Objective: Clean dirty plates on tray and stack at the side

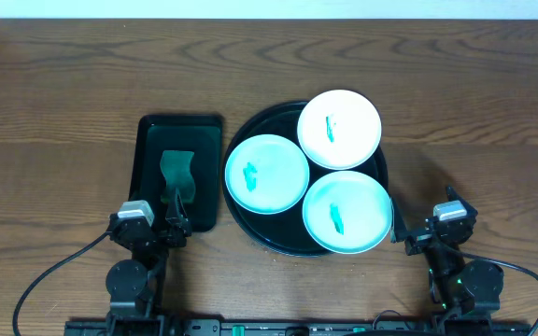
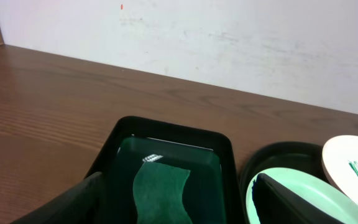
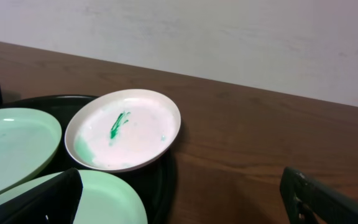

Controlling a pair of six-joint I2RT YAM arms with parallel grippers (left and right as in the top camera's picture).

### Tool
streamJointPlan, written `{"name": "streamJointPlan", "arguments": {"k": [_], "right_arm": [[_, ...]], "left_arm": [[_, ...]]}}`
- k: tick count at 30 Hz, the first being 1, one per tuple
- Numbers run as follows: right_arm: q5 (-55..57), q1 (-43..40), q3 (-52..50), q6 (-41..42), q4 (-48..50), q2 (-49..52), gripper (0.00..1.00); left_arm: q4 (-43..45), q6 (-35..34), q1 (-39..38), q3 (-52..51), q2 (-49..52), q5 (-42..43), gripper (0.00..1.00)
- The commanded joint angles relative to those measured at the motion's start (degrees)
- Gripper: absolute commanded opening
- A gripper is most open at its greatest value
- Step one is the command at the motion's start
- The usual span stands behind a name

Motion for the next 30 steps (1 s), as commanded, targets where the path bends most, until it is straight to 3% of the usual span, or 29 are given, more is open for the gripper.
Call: {"name": "streamJointPlan", "arguments": {"k": [1, 30], "right_arm": [[-0.5, 0.3, -0.1, 0.6, -0.1, -0.2, 0.99], [-0.3, 0.3, -0.1, 0.7, 0.0, -0.2, 0.99]], "left_arm": [[-1.4, 0.5, 0.0, -1.5, -0.3, -0.3, 0.75], [-1.3, -0.2, 0.0, -1.5, -0.3, -0.1, 0.75]]}}
